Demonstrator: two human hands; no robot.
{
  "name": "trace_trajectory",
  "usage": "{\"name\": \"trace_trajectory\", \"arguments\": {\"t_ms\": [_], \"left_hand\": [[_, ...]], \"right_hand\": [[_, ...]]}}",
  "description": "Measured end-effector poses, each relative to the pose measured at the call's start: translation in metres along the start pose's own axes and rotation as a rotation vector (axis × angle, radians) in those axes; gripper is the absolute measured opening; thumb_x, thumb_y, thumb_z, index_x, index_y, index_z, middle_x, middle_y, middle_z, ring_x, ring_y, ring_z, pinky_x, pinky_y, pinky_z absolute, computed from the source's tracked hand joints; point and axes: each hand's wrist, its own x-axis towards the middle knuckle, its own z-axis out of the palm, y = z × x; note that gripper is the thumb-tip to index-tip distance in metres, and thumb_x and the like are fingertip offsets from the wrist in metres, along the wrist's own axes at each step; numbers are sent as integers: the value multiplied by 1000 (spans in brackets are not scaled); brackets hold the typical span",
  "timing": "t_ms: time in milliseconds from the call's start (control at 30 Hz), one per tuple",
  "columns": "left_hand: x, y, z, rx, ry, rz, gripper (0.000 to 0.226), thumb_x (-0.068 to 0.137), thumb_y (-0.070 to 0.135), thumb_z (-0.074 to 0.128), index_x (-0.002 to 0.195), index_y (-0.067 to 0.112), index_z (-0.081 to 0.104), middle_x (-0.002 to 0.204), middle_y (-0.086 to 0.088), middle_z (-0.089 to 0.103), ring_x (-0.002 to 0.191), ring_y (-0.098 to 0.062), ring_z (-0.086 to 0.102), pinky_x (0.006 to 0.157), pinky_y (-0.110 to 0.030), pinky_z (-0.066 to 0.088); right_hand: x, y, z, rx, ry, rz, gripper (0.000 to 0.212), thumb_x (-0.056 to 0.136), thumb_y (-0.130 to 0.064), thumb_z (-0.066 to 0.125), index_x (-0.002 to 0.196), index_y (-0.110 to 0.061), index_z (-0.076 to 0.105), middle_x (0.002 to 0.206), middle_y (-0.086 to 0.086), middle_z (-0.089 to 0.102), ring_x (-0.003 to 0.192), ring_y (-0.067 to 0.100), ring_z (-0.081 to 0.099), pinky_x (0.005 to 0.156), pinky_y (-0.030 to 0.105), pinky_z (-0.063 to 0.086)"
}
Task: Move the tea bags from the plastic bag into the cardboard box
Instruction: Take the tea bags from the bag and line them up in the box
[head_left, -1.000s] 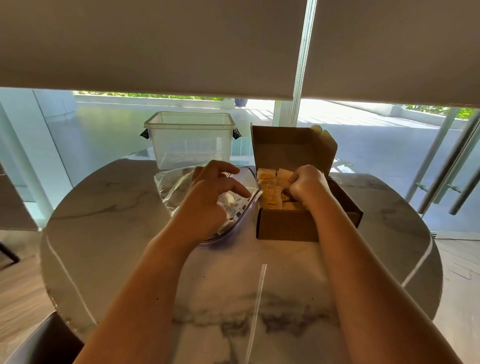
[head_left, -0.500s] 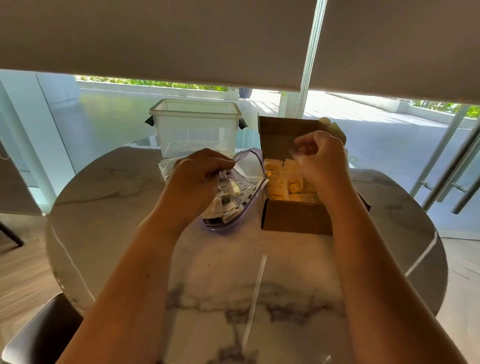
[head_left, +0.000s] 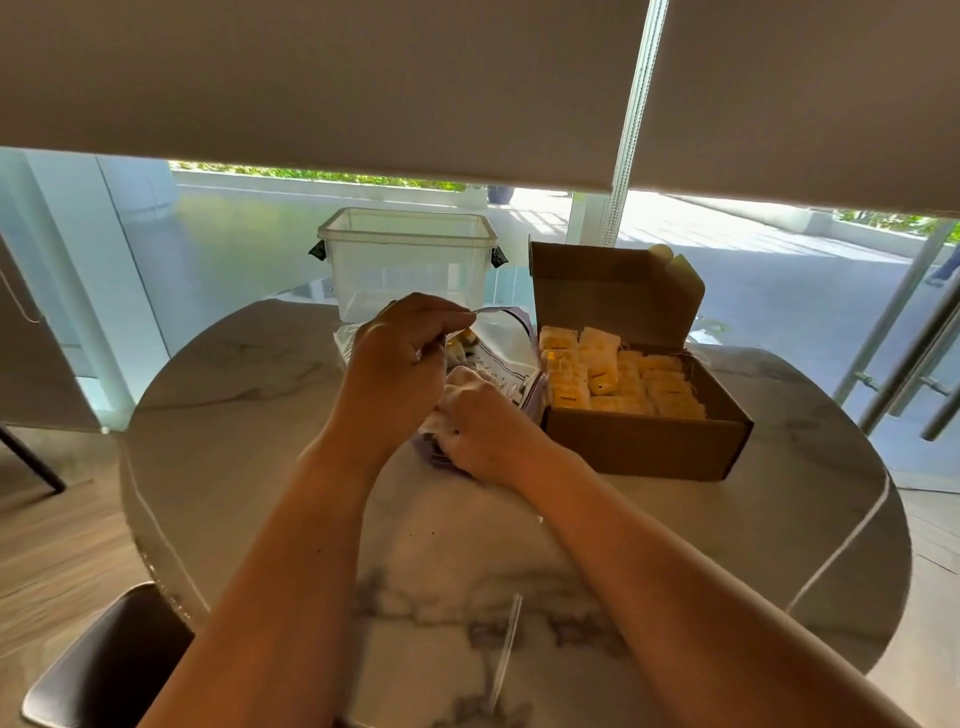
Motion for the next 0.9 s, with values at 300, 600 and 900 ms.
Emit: {"name": "trace_trajectory", "arguments": {"t_ms": [300, 600, 900], "left_hand": [[-1, -5, 4, -1, -45, -34, 29, 88, 17, 46, 103, 21, 70, 114, 9, 57, 111, -5, 41, 94, -11, 31], [1, 4, 14, -51, -60, -188, 12, 85, 37, 63, 80, 28, 69, 116, 9, 58, 112, -7, 44, 92, -23, 37], [-3, 6, 19, -65, -80, -189, 8, 84, 39, 64, 83, 32, 68, 117, 13, 56, 122, -14, 39, 104, -42, 32]], "right_hand": [[-6, -1, -32, 410, 505, -2, 16, 91, 0, 53, 99, -2, 66, 94, 6, 67, 80, 10, 58, 71, 15, 45], [-18, 11, -66, 918, 566, 178, 16, 85, -7, 64, 97, -17, 64, 76, -3, 64, 63, 4, 62, 57, 12, 51], [-31, 36, -91, 1169, 448, 357, 11, 81, -3, 65, 87, -12, 63, 79, 4, 65, 60, 12, 62, 58, 22, 55]]}}
